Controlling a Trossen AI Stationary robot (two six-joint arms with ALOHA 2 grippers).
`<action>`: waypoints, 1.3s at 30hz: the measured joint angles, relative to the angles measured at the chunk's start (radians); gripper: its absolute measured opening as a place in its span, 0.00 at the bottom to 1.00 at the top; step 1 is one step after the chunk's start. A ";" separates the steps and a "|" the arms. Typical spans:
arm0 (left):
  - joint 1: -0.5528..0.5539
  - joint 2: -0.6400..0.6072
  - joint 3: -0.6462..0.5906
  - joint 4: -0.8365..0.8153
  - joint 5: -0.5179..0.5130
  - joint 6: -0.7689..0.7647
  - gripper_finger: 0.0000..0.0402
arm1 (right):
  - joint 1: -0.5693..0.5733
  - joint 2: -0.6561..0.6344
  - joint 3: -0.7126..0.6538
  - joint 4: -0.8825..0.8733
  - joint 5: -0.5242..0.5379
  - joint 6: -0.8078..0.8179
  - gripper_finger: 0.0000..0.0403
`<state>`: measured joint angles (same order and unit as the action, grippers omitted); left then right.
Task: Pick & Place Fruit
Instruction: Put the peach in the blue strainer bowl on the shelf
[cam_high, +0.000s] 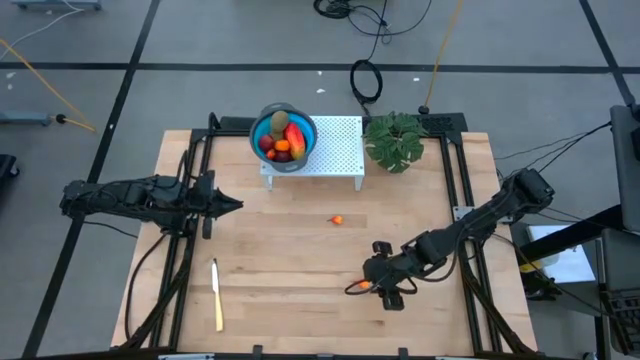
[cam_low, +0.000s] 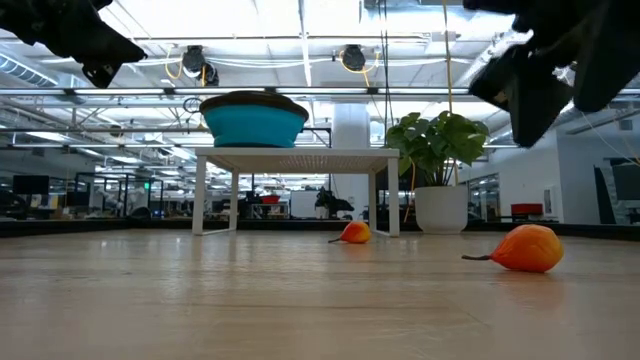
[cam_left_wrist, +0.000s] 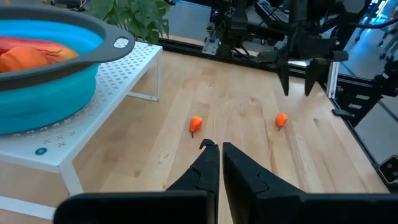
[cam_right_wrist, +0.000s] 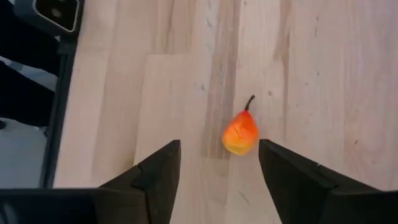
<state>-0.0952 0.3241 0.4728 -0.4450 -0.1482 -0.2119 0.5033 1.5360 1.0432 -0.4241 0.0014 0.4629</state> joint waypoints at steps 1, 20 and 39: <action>0.000 0.000 0.000 0.000 0.000 -0.001 0.04 | 0.000 0.000 -0.011 0.012 0.001 0.000 0.53; 0.000 0.000 0.000 0.001 0.000 -0.011 0.02 | -0.005 0.134 -0.103 0.270 0.076 -0.015 0.53; 0.000 0.000 0.000 0.000 -0.002 -0.029 0.01 | -0.004 0.216 -0.103 0.264 0.084 -0.031 0.48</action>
<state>-0.0952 0.3244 0.4728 -0.4446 -0.1497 -0.2405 0.4992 1.7515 0.9401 -0.1605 0.0857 0.4319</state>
